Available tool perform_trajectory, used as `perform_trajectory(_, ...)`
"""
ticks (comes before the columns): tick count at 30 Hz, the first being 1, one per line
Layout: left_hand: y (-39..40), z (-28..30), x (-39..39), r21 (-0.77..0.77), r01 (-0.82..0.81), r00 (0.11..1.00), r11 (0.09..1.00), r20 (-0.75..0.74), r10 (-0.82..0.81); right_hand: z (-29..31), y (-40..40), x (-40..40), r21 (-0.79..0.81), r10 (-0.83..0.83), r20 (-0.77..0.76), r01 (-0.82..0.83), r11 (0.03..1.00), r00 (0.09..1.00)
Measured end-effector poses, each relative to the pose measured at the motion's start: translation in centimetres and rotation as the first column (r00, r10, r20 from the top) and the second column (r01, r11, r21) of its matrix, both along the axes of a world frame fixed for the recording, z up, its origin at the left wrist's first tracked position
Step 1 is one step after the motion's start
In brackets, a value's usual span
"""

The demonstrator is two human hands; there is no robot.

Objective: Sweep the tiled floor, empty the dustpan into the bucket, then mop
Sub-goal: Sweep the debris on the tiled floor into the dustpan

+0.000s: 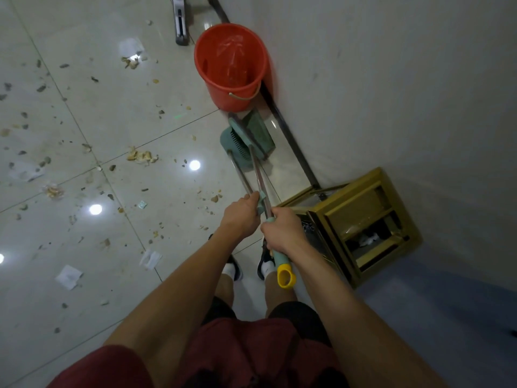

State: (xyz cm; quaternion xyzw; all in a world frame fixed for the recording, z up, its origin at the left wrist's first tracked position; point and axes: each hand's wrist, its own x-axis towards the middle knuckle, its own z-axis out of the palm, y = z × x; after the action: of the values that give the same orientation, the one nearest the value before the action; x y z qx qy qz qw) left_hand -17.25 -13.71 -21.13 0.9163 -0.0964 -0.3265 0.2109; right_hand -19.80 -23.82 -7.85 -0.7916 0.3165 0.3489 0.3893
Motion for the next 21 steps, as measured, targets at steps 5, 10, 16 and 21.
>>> perform_trajectory(5, 0.7, 0.7, 1.6, 0.132, 0.189, 0.979, 0.973, 0.050, -0.197, -0.3, 0.1, 0.6, -0.031, 0.043, -0.008, -0.044, 0.999, 0.999)
perform_trajectory(10, 1.1, 1.5, 2.0, 0.148, 0.242, 0.967, 0.959, 0.043, -0.250, -0.8, 0.1, 0.5, -0.078, 0.105, 0.003, -0.104, 0.991, 0.994)
perform_trajectory(16, 5.2, 3.0, 4.6, 0.185, 0.196, 0.971, 0.963, 0.102, -0.217, -0.9, -2.2, -0.5, -0.191, 0.181, 0.011, -0.176, 0.966, 0.983)
perform_trajectory(21, 5.8, 5.3, 5.4, 0.154, 0.033, 0.991, 0.987, 0.126, -0.052, -1.2, -2.5, 0.0, -0.144, 0.116, 0.048, -0.108, 0.984, 0.992)
